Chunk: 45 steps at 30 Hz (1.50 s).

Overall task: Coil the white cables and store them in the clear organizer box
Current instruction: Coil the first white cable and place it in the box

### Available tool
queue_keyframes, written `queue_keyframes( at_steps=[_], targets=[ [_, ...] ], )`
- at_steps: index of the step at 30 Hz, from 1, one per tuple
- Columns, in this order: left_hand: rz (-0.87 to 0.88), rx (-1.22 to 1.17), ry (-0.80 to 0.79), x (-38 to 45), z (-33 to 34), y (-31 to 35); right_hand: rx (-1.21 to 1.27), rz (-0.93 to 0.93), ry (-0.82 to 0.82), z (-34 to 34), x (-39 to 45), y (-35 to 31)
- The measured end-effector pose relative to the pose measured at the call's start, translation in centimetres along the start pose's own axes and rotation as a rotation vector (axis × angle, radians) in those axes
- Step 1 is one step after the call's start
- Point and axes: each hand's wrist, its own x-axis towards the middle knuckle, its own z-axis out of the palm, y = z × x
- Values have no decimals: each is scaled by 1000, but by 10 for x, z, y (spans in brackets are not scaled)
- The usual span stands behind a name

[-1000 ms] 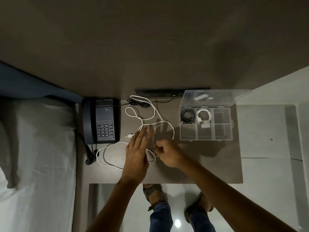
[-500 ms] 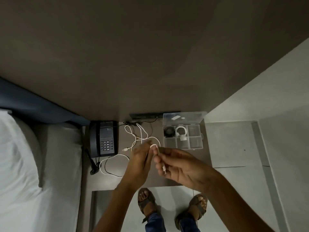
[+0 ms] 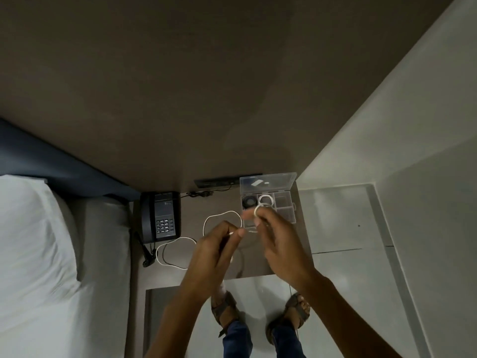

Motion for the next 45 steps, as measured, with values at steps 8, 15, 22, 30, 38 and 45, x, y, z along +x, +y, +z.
queue_keyframes(
  at_steps=[8, 15, 22, 30, 38, 45],
  targets=[
    [88, -40, 83, -3, -24, 40, 392, 157, -405, -15, -41, -38],
    [31, -260, -55, -16, -41, 68, 1611, 484, -492, -14, -68, -92],
    [37, -111, -146, -42, -39, 79, 1392, 163, 91, -34, -57, -120],
    [157, -75, -66, -34, -58, 114, -62, 43, -48, -21, -77, -99],
    [57, -173, -130, -31, -47, 125, 921, 260, -407, -34, -99, -118],
    [16, -88, -288, -43, -32, 116, 1771, 159, 59, -41, -88, -134]
  ],
)
